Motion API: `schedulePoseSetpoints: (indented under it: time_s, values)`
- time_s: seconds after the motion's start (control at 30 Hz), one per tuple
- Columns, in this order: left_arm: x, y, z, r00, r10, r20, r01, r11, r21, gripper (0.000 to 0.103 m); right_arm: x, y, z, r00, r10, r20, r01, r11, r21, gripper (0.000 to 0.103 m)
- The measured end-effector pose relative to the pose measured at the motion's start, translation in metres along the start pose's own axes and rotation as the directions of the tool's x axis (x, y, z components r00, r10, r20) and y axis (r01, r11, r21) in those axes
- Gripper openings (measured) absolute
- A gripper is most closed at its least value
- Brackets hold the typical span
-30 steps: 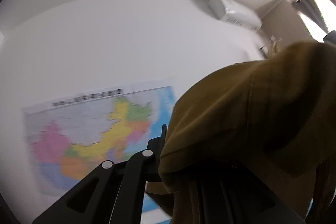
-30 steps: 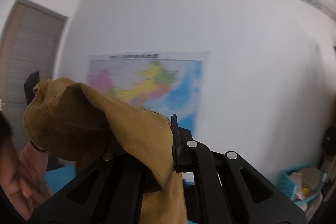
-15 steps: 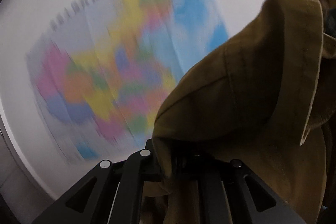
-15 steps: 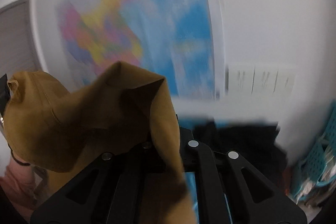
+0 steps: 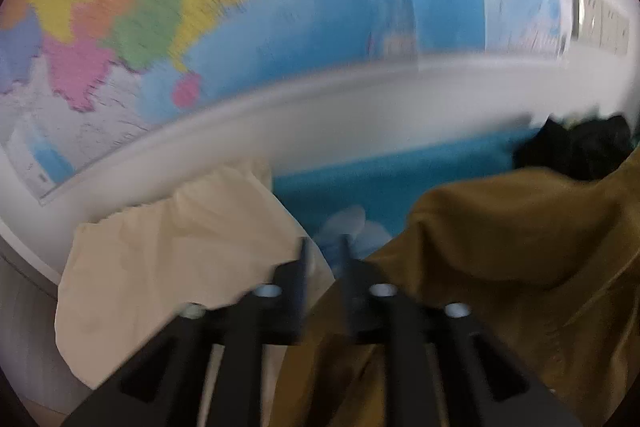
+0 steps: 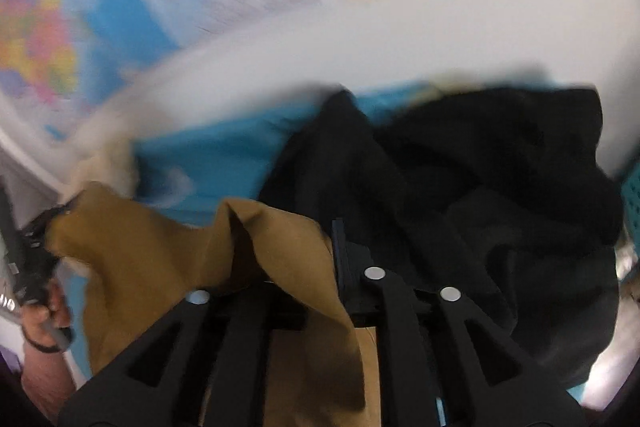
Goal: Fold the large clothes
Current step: 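Lift the brown jacket high with both grippers and shake it out, then lower the jacket onto the bed with both grippers, spreading it flat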
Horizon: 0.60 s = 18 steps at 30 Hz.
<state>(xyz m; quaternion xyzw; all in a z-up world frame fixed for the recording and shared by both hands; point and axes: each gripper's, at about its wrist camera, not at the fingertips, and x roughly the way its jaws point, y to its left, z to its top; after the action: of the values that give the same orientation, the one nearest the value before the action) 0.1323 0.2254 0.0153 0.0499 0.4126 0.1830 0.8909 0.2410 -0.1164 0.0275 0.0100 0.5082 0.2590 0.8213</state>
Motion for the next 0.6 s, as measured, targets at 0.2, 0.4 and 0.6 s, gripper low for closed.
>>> schedulePoseSetpoints:
  time_s: [0.2,0.4,0.6]
  values:
    - [-0.006,0.009,-0.022,0.996,-0.077,0.046,0.075,0.996,0.043,0.051,-0.030,-0.002,-0.015,0.990,-0.121,0.071,0.128,0.986,-0.106,0.081]
    - [-0.074,0.021,-0.049,0.918,-0.348,0.191,0.319,0.933,0.166,0.070,-0.112,0.040,-0.066,0.978,0.107,0.181,-0.045,0.947,-0.318,0.079]
    - [-0.056,-0.035,-0.057,0.830,-0.558,-0.012,0.546,0.807,0.226,0.070,-0.059,0.044,-0.070,0.941,0.335,-0.042,-0.336,0.920,-0.203,0.059]
